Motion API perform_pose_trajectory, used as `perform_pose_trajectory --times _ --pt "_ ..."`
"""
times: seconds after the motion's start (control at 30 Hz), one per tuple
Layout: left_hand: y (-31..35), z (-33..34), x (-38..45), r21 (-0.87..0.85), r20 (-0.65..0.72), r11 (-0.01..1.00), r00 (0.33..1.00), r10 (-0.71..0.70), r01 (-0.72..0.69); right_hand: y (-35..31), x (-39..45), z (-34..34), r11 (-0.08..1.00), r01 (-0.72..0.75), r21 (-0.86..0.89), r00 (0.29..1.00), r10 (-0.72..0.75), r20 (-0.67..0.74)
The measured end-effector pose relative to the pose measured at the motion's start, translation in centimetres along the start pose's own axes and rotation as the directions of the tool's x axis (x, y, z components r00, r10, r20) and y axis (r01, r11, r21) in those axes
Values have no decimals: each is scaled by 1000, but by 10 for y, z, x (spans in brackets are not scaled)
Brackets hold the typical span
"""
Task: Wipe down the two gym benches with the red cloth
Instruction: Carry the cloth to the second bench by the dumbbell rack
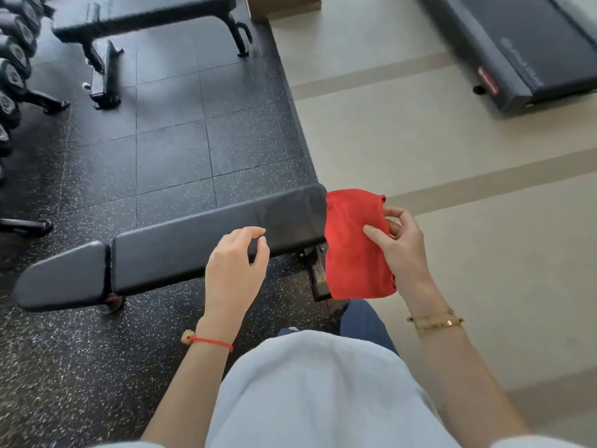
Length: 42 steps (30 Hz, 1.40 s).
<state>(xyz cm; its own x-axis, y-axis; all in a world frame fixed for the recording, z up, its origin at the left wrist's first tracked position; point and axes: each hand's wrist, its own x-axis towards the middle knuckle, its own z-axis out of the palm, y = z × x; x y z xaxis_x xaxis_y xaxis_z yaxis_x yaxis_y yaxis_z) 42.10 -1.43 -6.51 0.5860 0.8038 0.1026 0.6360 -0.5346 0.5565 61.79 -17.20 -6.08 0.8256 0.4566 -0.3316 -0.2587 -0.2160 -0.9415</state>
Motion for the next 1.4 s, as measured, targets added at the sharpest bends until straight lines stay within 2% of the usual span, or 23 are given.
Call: perform_pose_trajectory --times 0.27,0.53,0.73,1.07,1.4 --pt "86 72 65 -6 10 999 999 47 -47 -23 85 -80 997 -2 82 998 7 -57" --pt "205 158 135 -38 -13 999 1000 -1 1 -80 212 -175 997 68 35 997 -69 26" --pt "255 194 172 -49 -20 997 998 -55 54 -99 282 -210 997 59 51 997 -62 54" --pt "279 229 273 -46 -60 996 995 -79 77 -119 385 -198 997 19 77 995 -26 95" --pt "264 238 463 -66 -88 990 988 -130 124 -196 562 -105 997 18 73 979 -33 200"
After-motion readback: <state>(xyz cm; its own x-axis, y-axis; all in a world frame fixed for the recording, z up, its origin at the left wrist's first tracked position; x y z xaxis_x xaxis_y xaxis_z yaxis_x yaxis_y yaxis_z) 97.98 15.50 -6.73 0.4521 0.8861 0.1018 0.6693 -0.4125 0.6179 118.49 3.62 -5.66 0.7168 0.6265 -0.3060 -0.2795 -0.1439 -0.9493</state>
